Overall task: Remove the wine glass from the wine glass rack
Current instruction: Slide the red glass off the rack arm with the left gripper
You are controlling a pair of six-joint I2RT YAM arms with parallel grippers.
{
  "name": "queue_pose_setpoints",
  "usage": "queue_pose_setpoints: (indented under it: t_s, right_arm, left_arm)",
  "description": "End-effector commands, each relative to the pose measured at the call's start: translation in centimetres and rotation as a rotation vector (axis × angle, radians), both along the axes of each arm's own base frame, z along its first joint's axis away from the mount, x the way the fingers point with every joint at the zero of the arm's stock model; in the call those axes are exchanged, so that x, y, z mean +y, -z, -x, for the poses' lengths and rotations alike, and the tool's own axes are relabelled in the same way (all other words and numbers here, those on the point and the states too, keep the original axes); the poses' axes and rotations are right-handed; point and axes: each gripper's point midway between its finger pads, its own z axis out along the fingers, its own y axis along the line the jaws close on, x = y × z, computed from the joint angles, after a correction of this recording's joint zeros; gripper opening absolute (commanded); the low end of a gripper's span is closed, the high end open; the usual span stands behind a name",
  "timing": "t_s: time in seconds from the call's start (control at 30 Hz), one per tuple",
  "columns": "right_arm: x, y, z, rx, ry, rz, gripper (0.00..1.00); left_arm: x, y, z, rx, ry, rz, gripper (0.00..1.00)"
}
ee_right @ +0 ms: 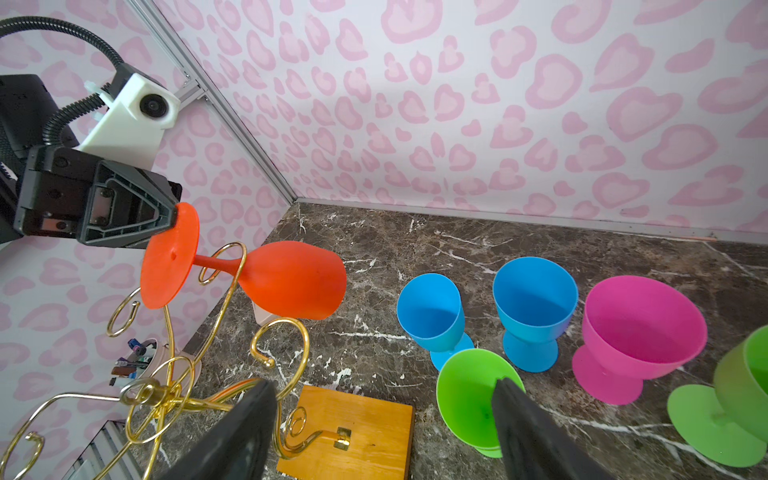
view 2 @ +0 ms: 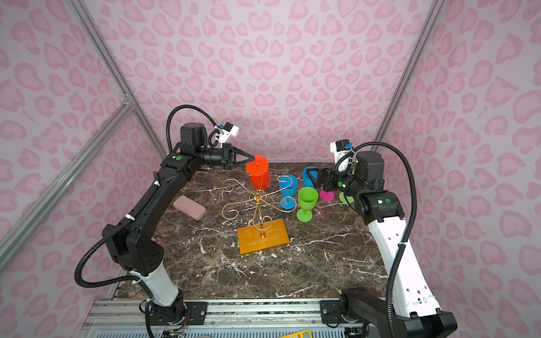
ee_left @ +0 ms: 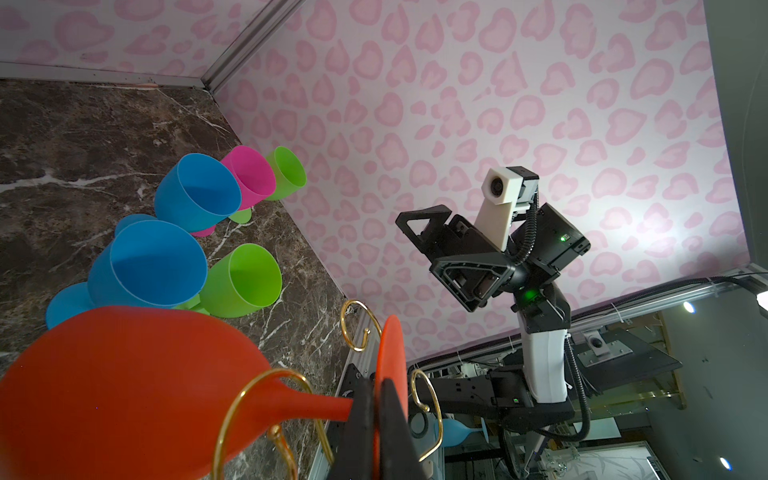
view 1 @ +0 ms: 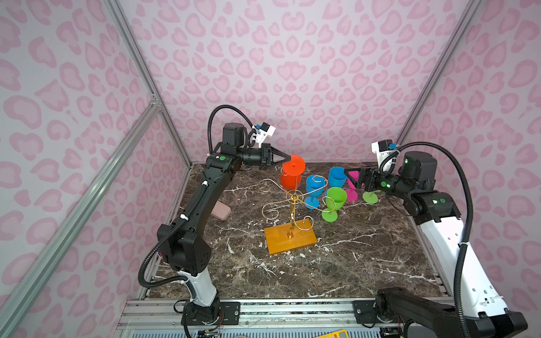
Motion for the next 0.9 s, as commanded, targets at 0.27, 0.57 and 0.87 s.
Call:
queue_pose_setpoints:
  t_s: [0.27, 0.57, 0.87]
  right_arm:
    - [0.0, 0.0, 0.0, -0.01, -0.002, 0.004, 0.83]
    - [-0.1, 0.0, 0.2, -0.012, 0.003, 0.011, 0.83]
    - [-0.1, 0.1, 0.2, -0.011, 0.003, 0.011, 0.84]
  left_arm:
    - [0.6, 0.2, 1.6, -0.032, 0.022, 0.002, 0.03]
    - [2.4, 0.5, 1.1, -0.027, -0.026, -0.004, 0.03]
    - [3.1, -0.1, 1.1, -0.036, -0.04, 0.004, 0.03]
